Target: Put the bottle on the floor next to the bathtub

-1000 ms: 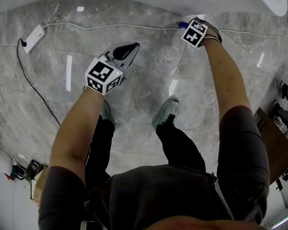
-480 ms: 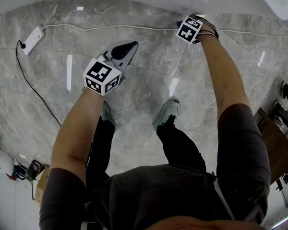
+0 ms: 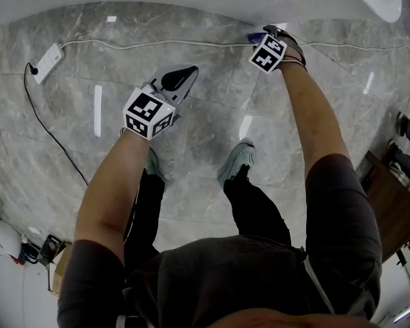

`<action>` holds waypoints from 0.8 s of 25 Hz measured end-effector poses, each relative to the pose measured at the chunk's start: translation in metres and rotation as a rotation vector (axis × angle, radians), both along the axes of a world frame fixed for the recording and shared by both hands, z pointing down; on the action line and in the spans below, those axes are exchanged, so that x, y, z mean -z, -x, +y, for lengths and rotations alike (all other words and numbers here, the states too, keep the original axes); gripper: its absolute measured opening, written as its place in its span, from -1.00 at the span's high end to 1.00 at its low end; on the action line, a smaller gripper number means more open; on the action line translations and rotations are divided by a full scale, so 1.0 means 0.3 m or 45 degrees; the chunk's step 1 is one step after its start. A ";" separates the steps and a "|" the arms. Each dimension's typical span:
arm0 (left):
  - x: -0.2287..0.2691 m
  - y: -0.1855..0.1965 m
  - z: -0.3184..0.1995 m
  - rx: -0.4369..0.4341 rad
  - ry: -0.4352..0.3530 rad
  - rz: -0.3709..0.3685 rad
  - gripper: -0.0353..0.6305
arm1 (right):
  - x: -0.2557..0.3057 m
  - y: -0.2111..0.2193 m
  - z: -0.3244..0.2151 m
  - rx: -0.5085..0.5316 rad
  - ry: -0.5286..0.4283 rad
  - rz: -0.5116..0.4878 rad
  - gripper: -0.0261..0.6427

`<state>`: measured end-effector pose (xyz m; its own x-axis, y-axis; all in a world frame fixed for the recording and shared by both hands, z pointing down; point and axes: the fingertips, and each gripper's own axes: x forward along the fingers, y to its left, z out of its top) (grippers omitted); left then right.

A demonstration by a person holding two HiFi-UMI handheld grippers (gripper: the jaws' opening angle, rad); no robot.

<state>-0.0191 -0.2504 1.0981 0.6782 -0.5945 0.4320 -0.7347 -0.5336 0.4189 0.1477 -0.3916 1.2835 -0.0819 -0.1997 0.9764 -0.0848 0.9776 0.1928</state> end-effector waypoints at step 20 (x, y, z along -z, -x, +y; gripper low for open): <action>0.618 -0.047 0.106 -0.067 -0.074 -0.034 0.89 | 0.836 -0.035 0.164 -0.199 -0.118 -0.136 -0.08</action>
<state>-0.0051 -0.2184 0.9128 0.6978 -0.5830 0.4160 -0.7155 -0.5947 0.3667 0.1582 -0.3423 1.0327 -0.1446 -0.3065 0.9408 -0.2589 0.9294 0.2630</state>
